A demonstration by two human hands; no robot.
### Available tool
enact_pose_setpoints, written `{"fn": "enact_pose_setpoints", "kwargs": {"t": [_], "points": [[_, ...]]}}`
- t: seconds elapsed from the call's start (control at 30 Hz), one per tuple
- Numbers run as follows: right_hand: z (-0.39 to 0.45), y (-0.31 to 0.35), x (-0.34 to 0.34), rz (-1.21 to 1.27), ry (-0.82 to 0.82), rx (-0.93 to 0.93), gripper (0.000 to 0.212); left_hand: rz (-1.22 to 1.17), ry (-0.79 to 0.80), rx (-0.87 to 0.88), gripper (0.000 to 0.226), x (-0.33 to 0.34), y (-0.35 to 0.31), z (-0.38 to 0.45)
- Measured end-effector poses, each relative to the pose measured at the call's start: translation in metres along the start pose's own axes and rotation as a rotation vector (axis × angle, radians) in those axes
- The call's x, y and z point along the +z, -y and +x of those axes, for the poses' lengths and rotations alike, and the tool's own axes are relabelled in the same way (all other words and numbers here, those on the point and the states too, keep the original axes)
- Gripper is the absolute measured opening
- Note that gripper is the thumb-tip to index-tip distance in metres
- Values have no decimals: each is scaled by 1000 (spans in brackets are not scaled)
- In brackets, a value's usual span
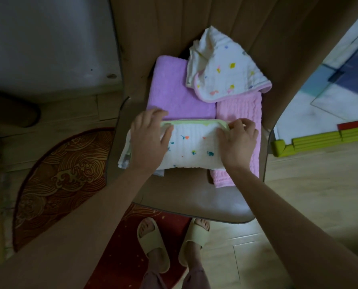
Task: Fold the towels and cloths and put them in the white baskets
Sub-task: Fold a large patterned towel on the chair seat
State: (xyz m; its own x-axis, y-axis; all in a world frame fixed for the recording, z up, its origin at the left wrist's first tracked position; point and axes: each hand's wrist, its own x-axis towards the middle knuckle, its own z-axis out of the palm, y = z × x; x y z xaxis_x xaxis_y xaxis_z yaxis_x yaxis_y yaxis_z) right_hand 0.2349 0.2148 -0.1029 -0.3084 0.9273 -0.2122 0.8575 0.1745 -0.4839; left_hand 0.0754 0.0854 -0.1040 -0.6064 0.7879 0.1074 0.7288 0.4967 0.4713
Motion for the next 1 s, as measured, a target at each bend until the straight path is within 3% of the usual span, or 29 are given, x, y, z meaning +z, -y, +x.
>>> {"fn": "enact_pose_setpoints", "kwargs": {"t": [0.13, 0.27, 0.37, 0.5, 0.6, 0.7, 0.87, 1.0], "points": [[1, -9, -1, 255, 76, 105, 31, 29, 220, 196, 33, 13, -22, 22], [3, -11, -9, 459, 118, 121, 29, 15, 244, 298, 16, 16, -28, 32], [5, -14, -15, 498, 167, 136, 10, 83, 276, 338, 20, 16, -26, 34], [8, -16, -20, 597, 197, 225, 40, 32, 353, 340, 33, 20, -24, 41], [16, -16, -22, 594, 269, 260, 52, -61, 356, 304, 43, 25, -28, 49], [17, -17, -19, 582, 290, 252, 37, -85, 338, 289, 41, 33, -28, 48], [12, -16, -14, 725, 243, 209, 27, -168, 280, 283, 31, 41, -26, 48], [11, -16, -12, 646, 130, 30, 23, -42, 153, 381, 28, 46, -24, 47]]}}
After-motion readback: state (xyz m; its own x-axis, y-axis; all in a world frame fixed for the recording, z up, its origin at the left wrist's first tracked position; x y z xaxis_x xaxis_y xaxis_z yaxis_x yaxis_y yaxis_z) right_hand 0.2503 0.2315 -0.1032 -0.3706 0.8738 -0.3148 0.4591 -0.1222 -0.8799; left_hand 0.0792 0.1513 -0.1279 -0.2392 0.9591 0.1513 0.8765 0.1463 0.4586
